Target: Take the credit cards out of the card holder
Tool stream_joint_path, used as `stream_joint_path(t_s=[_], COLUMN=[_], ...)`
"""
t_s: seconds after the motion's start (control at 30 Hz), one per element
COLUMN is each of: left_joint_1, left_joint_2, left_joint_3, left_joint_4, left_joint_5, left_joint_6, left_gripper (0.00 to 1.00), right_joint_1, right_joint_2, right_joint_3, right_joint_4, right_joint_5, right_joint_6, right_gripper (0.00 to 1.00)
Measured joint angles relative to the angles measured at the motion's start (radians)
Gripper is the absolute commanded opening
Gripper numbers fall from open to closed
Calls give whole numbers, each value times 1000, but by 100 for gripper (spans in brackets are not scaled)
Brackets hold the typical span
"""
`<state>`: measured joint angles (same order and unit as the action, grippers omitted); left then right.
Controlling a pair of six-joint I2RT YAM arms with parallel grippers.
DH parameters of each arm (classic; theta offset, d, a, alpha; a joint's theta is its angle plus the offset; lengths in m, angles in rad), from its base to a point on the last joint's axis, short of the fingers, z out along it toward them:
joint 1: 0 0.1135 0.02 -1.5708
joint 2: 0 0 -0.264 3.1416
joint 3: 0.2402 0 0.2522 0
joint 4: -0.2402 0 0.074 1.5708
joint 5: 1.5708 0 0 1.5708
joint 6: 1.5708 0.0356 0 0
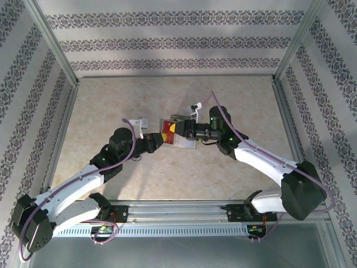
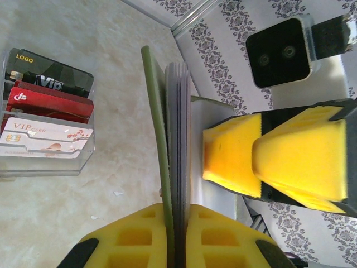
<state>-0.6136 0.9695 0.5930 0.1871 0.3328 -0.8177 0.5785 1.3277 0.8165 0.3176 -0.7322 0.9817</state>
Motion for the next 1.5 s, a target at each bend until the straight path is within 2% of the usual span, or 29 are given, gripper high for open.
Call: stream_joint_path(t_s=[0.57,1.17,1.5], left_joint_1=[0,0,-2], left_joint_2=[14,22,22], left_joint_3=[-14,-32,-166], left_joint_4=[81,118,189], left_joint_5=[27,34,22], left_joint_6=[-56,-86,-158], left_gripper=[0,0,0], right_joint_1=[-80,-84,-85], right_joint_2=[-17,-17,-19], right_joint_3=[-48,-54,-116], right_joint_4=[49,38,7], right_joint_5=[-112,-115,-119], right_joint_6=[0,-1,-1], right_gripper=[33,34,35])
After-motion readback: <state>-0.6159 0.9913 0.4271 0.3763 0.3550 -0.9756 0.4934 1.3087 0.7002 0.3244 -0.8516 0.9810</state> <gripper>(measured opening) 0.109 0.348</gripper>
